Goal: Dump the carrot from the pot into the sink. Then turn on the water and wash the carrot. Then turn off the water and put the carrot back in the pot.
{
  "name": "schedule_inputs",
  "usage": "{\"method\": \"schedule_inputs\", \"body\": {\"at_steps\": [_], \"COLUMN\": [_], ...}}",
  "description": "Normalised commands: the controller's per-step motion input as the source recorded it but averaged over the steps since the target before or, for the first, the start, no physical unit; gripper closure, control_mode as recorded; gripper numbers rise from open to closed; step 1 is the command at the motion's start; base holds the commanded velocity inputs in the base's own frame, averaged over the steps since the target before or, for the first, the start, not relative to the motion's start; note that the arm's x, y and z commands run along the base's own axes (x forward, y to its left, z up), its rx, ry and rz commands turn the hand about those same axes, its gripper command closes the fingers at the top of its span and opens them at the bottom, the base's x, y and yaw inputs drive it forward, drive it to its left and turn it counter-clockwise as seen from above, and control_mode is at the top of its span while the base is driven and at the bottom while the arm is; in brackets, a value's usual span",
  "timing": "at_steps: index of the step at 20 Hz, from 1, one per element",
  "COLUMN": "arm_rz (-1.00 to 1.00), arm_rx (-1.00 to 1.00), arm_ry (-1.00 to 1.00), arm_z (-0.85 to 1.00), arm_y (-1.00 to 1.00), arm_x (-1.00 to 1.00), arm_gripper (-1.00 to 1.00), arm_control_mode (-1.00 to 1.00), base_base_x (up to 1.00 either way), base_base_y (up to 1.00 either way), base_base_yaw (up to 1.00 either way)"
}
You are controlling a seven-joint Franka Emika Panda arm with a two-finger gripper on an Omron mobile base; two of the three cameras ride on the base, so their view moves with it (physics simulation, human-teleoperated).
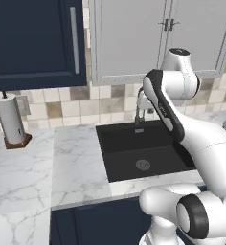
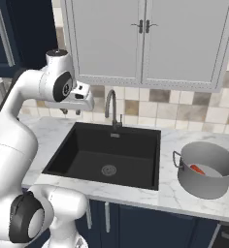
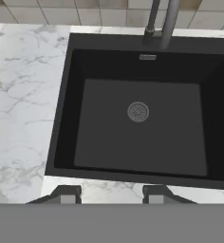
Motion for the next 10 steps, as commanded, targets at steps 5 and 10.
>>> {"method": "schedule_inputs", "body": {"at_steps": [5, 10], "arm_rz": [0.00, 0.00], "arm_rx": [0.00, 0.00], "arm_ry": [0.00, 0.00], "arm_z": [0.00, 0.00], "arm_y": [0.00, 0.00], "arm_x": [0.00, 0.00], "arm_gripper": [-1.00, -1.00], "arm_control_mode": [1.00, 1.00], "base_base_x": [-0.19, -0.53], "base_base_y": [0.00, -0.24], "base_base_yaw": [0.00, -0.06]}}
